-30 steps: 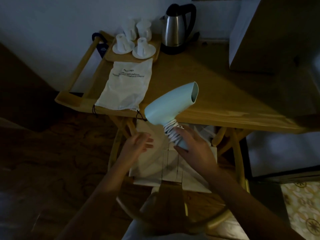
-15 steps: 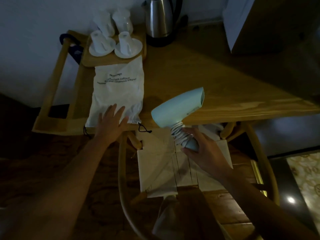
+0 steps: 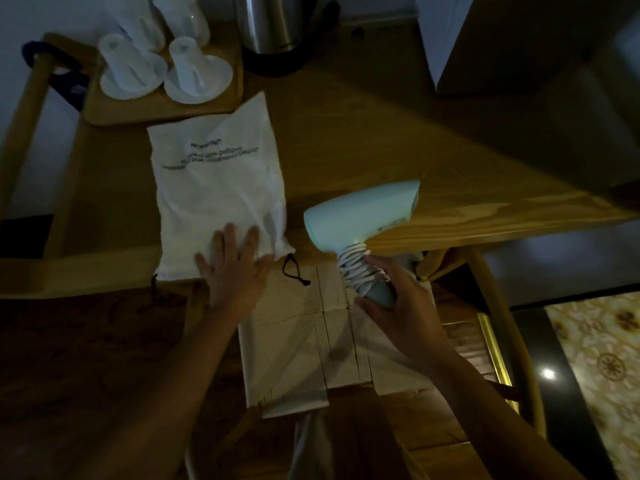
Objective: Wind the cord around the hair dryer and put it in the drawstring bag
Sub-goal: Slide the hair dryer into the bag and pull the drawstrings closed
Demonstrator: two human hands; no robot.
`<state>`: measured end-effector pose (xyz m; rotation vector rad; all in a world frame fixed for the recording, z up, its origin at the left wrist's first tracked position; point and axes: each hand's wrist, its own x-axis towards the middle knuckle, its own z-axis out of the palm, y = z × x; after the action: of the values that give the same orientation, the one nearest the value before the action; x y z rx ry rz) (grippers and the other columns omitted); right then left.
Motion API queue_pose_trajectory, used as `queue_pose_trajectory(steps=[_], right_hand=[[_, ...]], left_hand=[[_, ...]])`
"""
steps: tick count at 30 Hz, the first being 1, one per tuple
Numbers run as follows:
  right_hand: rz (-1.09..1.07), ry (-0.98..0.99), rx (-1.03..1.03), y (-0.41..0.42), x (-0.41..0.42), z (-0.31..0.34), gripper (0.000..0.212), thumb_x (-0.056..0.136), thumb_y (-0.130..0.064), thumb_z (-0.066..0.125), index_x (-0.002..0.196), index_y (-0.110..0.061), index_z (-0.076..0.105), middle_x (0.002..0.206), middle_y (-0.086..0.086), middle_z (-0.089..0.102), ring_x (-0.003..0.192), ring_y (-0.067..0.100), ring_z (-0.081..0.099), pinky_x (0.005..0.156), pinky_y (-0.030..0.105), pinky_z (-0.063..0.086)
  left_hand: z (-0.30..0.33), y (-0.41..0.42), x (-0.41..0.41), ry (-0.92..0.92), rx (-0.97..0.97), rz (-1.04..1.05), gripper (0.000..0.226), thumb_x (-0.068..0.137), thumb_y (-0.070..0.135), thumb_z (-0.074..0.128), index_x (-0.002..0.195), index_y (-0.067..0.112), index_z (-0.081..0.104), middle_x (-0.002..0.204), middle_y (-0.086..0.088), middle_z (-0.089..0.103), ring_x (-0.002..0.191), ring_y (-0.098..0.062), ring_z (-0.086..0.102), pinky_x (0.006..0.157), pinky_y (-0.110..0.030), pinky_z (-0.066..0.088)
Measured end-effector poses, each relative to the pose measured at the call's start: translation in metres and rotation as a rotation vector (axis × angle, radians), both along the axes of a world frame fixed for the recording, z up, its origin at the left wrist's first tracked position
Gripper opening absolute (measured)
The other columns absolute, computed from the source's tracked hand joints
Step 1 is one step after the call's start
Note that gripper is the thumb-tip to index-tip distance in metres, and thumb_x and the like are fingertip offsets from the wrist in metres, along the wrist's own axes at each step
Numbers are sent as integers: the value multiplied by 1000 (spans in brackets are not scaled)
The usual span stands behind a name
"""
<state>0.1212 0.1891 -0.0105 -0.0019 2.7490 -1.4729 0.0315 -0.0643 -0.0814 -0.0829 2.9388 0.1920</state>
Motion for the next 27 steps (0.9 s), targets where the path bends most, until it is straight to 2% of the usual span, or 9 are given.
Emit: queue_pose_trajectory(steps=[3,6,12,15,18,20,22,24,27], right_hand=[[-20,34,19,23,6,1,63,73,-18,74,129,-20,44,123,-11,49,111,7,50,85,26,51],[-65,19,17,49,12,2,63,73,-18,75,128,-22,45,120,-16,47,111,3,50,85,17,47],[-138,27,-1,92,22,2,65,72,-18,76,127,-30,43,119,-21,49,110,-4,48,79,3,45],[-150,29,-35,104,24,3,66,72,-17,75,126,-34,41,120,-28,45,112,-2,50,83,10,48],[-136,30,-43,108,25,3,64,73,-18,74,126,-31,42,121,-24,47,113,2,52,87,19,49],[-90,34,-46,108,26,2,62,74,-20,71,128,-26,42,120,-29,46,115,-1,50,86,14,48],[-59,21,-16,107,28,1,63,74,-21,71,130,-23,42,124,-25,44,116,-1,48,82,7,46],[-33,-2,21,104,29,0,64,74,-18,72,130,-22,42,126,-17,44,115,2,49,79,3,45],[41,-72,-24,94,28,1,63,76,-17,70,130,-28,40,132,-10,47,115,6,51,84,16,50]], left_hand=[[-3,55,1,54,18,-79,61,90,56,23,146,33,13,157,-12,10,144,-33,3,108,-67,5],[-4,109,-1,72,36,-106,62,91,55,25,147,32,12,157,-13,10,144,-34,3,108,-68,5],[-3,184,-6,10,46,-140,67,91,61,19,146,33,-7,158,-12,-7,144,-34,-10,108,-65,-2],[1,200,-7,-33,44,-161,67,91,59,19,146,33,-11,158,-12,-12,143,-33,-13,109,-65,-4],[11,196,-6,15,153,-128,69,91,54,30,148,28,1,159,-12,-2,145,-29,-8,110,-64,-3],[18,175,3,145,242,-56,67,90,50,38,147,24,15,158,-11,8,146,-27,-2,109,-62,-5],[21,144,16,279,195,7,64,87,46,46,143,23,25,156,-12,18,145,-30,6,107,-58,-5],[24,118,24,288,139,44,63,83,37,58,139,23,32,152,-14,26,142,-34,15,108,-59,4],[27,99,18,165,226,86,54,85,23,61,135,20,42,148,-13,32,134,-34,31,104,-55,35]])
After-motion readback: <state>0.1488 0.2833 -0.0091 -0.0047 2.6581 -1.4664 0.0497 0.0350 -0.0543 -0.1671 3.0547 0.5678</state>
